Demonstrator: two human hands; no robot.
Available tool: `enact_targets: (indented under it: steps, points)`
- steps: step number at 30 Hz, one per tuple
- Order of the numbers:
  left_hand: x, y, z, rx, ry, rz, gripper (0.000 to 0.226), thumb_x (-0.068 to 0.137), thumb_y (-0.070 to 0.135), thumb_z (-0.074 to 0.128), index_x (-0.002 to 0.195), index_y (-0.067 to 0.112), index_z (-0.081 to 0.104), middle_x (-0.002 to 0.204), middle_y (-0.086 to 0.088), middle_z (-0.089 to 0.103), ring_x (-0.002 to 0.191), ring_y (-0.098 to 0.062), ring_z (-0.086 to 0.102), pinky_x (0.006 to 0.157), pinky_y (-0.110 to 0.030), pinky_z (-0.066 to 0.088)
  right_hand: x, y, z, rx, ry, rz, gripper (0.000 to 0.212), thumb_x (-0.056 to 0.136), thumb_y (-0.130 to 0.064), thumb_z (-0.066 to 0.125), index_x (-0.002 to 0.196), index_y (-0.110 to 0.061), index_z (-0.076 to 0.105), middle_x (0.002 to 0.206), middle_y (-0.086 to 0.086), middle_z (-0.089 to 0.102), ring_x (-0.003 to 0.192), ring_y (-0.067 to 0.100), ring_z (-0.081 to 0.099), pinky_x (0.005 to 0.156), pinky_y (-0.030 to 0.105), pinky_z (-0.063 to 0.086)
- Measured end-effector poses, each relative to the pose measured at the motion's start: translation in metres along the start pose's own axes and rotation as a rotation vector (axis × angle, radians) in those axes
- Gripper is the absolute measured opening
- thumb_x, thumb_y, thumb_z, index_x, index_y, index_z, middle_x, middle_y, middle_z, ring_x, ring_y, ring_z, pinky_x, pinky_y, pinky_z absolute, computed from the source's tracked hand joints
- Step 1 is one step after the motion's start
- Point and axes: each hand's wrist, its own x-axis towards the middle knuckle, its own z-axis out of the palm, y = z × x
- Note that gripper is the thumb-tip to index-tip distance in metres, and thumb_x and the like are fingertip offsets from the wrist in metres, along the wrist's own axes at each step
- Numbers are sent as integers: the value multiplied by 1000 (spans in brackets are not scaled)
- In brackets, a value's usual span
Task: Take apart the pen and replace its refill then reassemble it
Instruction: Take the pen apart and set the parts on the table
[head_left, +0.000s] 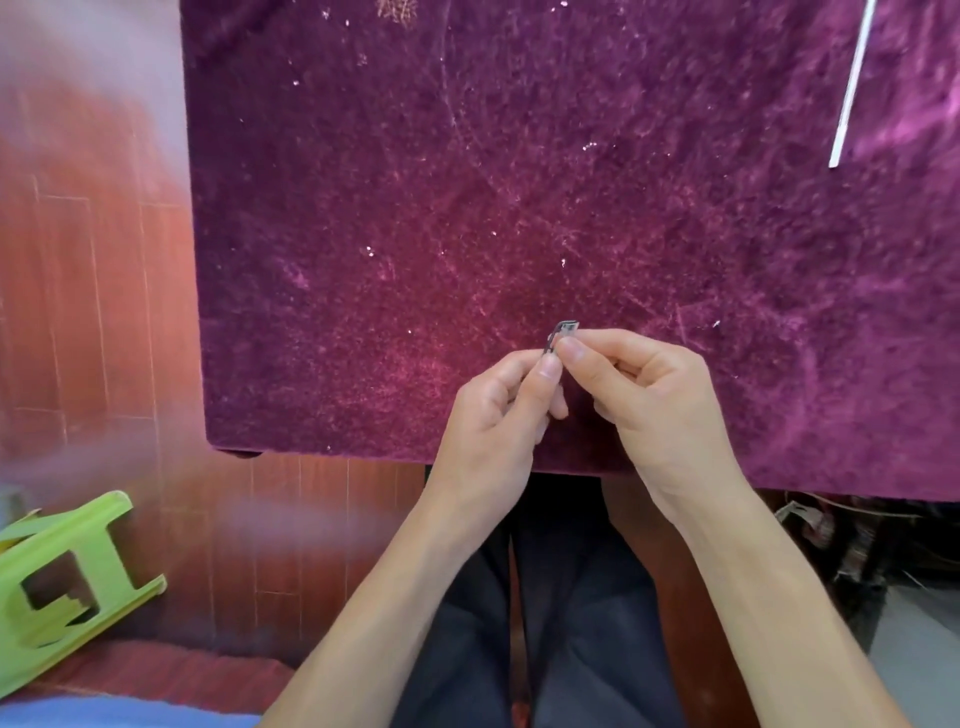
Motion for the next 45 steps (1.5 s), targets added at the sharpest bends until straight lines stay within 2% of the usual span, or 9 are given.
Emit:
enact_targets:
  steps: [3, 6, 9, 16, 24, 32, 37, 41, 45]
  points:
    - [3, -1, 2, -39, 2, 23, 32, 110, 21, 46, 92, 6, 67, 67, 3, 49, 56, -2, 41, 55, -15, 39, 2, -2, 1, 13, 27, -2, 10, 95, -21, 78, 101, -16, 85, 80, -16, 81, 69, -7, 71, 62, 5, 50]
    - [5, -2, 5, -79, 32, 32, 29, 110, 21, 46, 111, 9, 73, 63, 15, 49, 55, 0, 42, 55, -11, 38, 2, -2, 2, 57, 26, 5, 16, 97, -19, 75, 107, -10, 82, 73, -19, 76, 62, -7, 68, 58, 5, 49]
    - [5, -3, 7, -76, 61, 68, 31, 110, 16, 45, 114, 3, 73, 60, 26, 58, 54, 6, 51, 54, -4, 39, 2, 0, 4, 70, 26, 5, 20, 100, -17, 72, 114, -5, 80, 67, -22, 71, 57, -8, 65, 55, 3, 47]
    - [4, -3, 7, -61, 71, 111, 31, 110, 10, 44, 113, -5, 72, 63, 34, 62, 58, 15, 60, 55, 2, 41, 4, -1, 10, 40, 68, 8, 17, 98, -21, 75, 111, -15, 84, 94, -14, 78, 69, -6, 66, 60, 6, 49]
    - [7, 4, 3, -78, 89, 116, 28, 110, 16, 45, 107, 14, 73, 58, 30, 58, 48, 9, 53, 50, 0, 38, 8, -12, 15, 2, 69, 7, 22, 95, -27, 75, 111, -16, 84, 87, -18, 75, 70, -4, 66, 62, 8, 50]
    - [21, 23, 6, -163, 36, 31, 31, 109, 36, 46, 123, 22, 70, 59, 20, 53, 48, 5, 46, 48, -6, 38, 34, -45, 11, -76, 73, -18, 14, 101, -27, 72, 105, -21, 83, 67, -24, 70, 63, -8, 63, 62, 8, 48]
    - [30, 25, 1, -234, 74, -62, 24, 103, 40, 49, 115, 34, 68, 66, 7, 49, 49, 0, 36, 47, -16, 35, 79, -76, 13, -152, 130, -63, 11, 102, -27, 72, 103, -25, 83, 90, -15, 83, 70, -5, 71, 61, 8, 50]
    - [33, 23, -3, -250, 91, -90, 26, 93, 43, 52, 101, 22, 67, 71, 1, 51, 54, -9, 34, 51, -24, 34, 121, -94, 19, -258, 213, -116, 9, 98, -26, 76, 105, -25, 82, 86, -13, 83, 69, -2, 75, 61, 7, 50]
    - [35, 22, -5, -271, 125, -85, 30, 91, 44, 54, 98, 18, 66, 70, 3, 56, 55, -11, 35, 52, -21, 37, 154, -106, 34, -370, 251, -139, 12, 94, -30, 78, 102, -23, 82, 80, -8, 82, 68, 2, 77, 71, 24, 60]
